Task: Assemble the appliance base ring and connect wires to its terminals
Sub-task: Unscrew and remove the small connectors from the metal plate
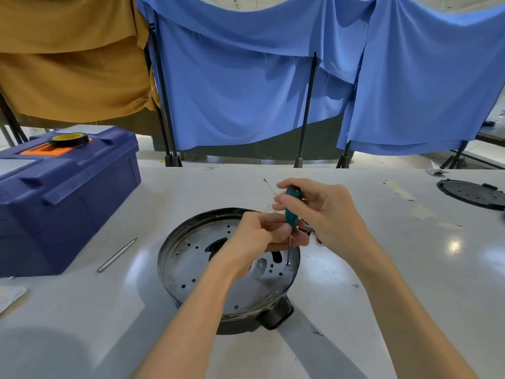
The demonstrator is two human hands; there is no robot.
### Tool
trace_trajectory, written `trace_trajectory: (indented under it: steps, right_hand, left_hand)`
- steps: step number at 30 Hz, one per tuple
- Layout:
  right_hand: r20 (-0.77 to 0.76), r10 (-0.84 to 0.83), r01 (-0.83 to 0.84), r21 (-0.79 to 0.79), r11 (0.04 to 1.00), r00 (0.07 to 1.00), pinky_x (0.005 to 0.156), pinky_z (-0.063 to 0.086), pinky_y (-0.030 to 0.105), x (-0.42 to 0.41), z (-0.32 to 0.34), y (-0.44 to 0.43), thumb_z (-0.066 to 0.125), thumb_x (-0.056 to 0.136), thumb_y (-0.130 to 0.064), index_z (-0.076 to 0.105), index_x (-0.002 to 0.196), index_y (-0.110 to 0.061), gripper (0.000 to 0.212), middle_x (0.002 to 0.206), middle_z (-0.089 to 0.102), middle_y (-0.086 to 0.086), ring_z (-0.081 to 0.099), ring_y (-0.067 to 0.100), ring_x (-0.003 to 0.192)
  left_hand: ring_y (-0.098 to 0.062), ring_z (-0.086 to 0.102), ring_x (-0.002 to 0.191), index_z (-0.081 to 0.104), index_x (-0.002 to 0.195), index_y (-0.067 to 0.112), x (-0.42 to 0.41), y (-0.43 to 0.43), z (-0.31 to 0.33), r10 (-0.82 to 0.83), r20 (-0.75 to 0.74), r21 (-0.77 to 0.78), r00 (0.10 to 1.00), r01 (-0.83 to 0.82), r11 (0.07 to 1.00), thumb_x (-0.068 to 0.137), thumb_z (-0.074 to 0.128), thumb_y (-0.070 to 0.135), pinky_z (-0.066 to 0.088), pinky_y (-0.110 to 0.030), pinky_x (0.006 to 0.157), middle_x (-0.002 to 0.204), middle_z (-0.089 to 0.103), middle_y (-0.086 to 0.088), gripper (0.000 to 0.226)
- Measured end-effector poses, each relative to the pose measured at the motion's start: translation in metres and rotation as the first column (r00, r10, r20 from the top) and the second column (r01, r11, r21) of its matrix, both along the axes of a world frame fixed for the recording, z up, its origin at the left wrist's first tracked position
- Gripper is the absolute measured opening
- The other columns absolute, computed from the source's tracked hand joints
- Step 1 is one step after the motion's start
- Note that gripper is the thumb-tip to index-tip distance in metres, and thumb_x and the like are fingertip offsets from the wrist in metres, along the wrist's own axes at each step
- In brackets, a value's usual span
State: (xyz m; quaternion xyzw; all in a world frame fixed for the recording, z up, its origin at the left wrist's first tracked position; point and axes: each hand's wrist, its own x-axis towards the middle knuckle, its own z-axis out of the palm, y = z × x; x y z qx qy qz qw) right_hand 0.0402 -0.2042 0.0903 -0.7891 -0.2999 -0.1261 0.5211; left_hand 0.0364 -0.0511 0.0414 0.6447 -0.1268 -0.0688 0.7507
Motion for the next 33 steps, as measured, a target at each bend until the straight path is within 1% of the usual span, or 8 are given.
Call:
trace_trajectory:
  steps: [3,8,11,14,18,26,30,33]
  right_hand:
    - [0.178,-0.307,0.298,0.079,0.951,0.935,0.066,0.058,0.023,0.001,-0.009,0.009,0.073,0.085,-0.024,0.071,0.091,-0.011,0.015,0.073,0.072,-0.001,0.071,0.013,0.066]
    - [0.364,-0.802,0.778,0.255,0.574,0.472,0.048,0.021,0.009,-0.007,-0.023,0.029,0.075,0.081,-0.016,0.063,0.069,-0.004,0.021,0.049,0.047,-0.001,0.037,0.018,0.041]
    - [0.318,-0.683,0.701,0.076,0.709,0.657,0.046,0.033,0.017,-0.002,-0.013,0.009,0.072,0.084,-0.035,0.062,0.069,-0.009,0.031,0.053,0.051,-0.005,0.046,0.021,0.048]
    - [0.020,-0.196,0.196,-0.008,0.981,0.980,0.080,0.057,0.026,-0.002,0.004,-0.011,0.066,0.089,-0.030,0.072,0.107,-0.020,0.022,0.093,0.073,-0.006,0.068,0.008,0.086]
    - [0.111,-0.200,0.206,-0.038,0.978,0.973,0.083,0.058,0.029,-0.003,0.000,-0.011,0.068,0.089,-0.020,0.073,0.106,-0.016,0.018,0.092,0.074,-0.005,0.071,0.011,0.087]
    - [0.491,-0.641,0.664,0.156,0.731,0.590,0.045,0.035,0.027,0.000,-0.015,0.017,0.073,0.083,-0.026,0.058,0.057,-0.002,0.038,0.044,0.050,0.007,0.043,0.025,0.039]
    - [0.132,-0.222,0.232,-0.064,0.971,0.966,0.066,0.054,0.024,0.006,0.003,0.000,0.063,0.091,-0.031,0.073,0.084,-0.016,0.020,0.072,0.070,-0.008,0.066,0.009,0.066]
    - [0.006,0.018,-0.018,-0.024,1.000,1.000,0.078,0.058,0.020,0.003,0.005,-0.007,0.063,0.092,-0.021,0.071,0.104,-0.015,0.016,0.095,0.074,-0.006,0.072,0.004,0.085]
  left_hand:
    - [-0.027,0.073,0.088,0.070,0.101,0.005,-0.001,-0.004,0.003,0.013,0.015,-0.001,1.000,-0.013,1.000,0.086,0.067,0.003,0.057,-0.027,0.078,0.092,0.075,-0.012,0.015]
    - [-0.017,0.073,0.084,0.071,0.105,0.005,0.000,-0.020,0.004,-0.029,0.057,0.116,0.998,0.022,0.993,0.094,0.057,0.003,0.056,-0.020,0.075,0.095,0.074,-0.011,0.018]
    - [-0.021,0.073,0.086,0.069,0.107,0.004,0.001,-0.019,0.004,-0.039,0.037,0.140,0.999,0.033,0.990,0.096,0.051,0.001,0.057,-0.025,0.082,0.095,0.074,-0.014,0.022]
    - [-0.025,0.072,0.091,0.067,0.111,0.000,0.001,-0.014,0.002,-0.038,0.017,0.109,0.999,0.036,0.993,0.099,0.047,0.003,0.057,-0.024,0.081,0.093,0.075,-0.015,0.023]
    - [-0.028,0.072,0.092,0.068,0.106,0.004,0.001,-0.010,0.003,-0.035,0.009,0.015,0.999,0.035,0.999,0.094,0.053,-0.002,0.057,-0.028,0.079,0.095,0.075,-0.015,0.020]
    - [-0.023,0.074,0.081,0.072,0.099,0.004,0.004,-0.020,0.003,-0.009,0.009,0.023,1.000,0.009,1.000,0.089,0.061,-0.003,0.056,-0.021,0.072,0.090,0.076,-0.010,0.016]
    - [-0.032,0.071,0.093,0.071,0.101,-0.001,0.004,-0.009,0.001,-0.031,-0.023,-0.049,0.999,0.030,0.998,0.092,0.056,-0.002,0.057,-0.029,0.082,0.098,0.073,-0.019,0.018]
    - [-0.034,0.070,0.096,0.071,0.098,-0.001,0.004,-0.003,0.000,-0.052,-0.039,-0.105,0.998,0.048,0.993,0.091,0.056,-0.003,0.057,-0.030,0.083,0.099,0.072,-0.021,0.016]
